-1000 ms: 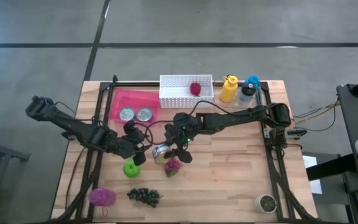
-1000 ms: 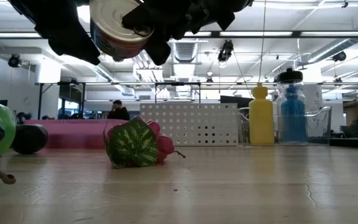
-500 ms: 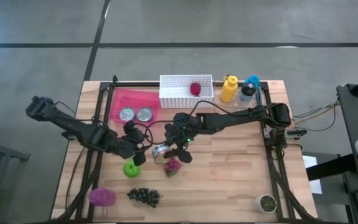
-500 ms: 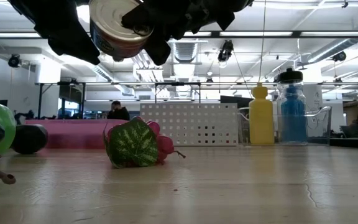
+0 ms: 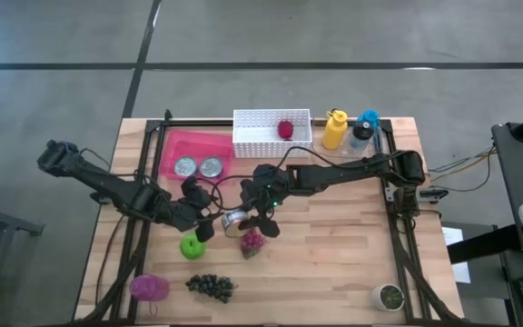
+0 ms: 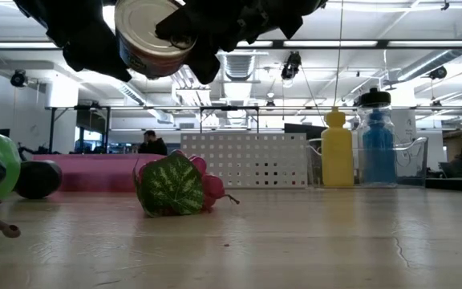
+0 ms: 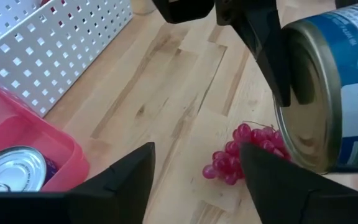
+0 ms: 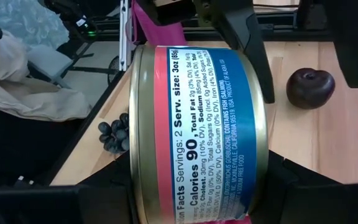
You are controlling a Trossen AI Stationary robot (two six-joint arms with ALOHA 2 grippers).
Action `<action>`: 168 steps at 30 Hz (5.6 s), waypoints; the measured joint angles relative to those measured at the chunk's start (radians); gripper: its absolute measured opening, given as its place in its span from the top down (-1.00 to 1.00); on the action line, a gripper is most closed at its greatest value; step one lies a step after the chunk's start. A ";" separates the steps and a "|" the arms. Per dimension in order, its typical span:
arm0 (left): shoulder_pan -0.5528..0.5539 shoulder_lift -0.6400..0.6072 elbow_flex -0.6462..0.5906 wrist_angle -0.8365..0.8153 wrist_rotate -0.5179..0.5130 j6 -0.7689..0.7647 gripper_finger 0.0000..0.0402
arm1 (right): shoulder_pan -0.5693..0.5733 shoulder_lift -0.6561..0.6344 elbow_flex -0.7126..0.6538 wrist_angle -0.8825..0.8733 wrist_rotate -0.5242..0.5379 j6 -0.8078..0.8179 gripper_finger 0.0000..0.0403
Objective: Pick & Place Food Item
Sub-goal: Put the blue pink tuna can into the pink bin
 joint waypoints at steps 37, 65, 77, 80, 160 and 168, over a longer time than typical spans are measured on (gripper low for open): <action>0.000 0.000 0.000 -0.009 0.000 0.008 -0.96 | 0.004 -0.118 0.000 -0.117 0.004 0.008 0.09; 0.001 0.000 0.000 0.221 -0.006 0.064 -0.92 | 0.005 -0.119 -0.002 -0.177 0.318 -0.007 0.09; 0.005 0.000 0.000 0.267 -0.038 0.164 -0.96 | 0.008 -0.117 -0.002 -0.137 0.314 -0.031 0.09; 0.005 0.000 0.000 0.286 -0.038 0.195 -0.95 | 0.016 -0.117 -0.002 -0.131 0.313 -0.038 0.09; 0.010 0.034 0.000 0.397 -0.031 0.301 0.08 | 0.039 -0.159 0.004 -0.089 0.279 -0.067 -0.07; 0.010 0.034 0.000 0.396 -0.030 0.301 0.08 | 0.039 -0.169 0.003 -0.094 0.280 -0.068 -0.08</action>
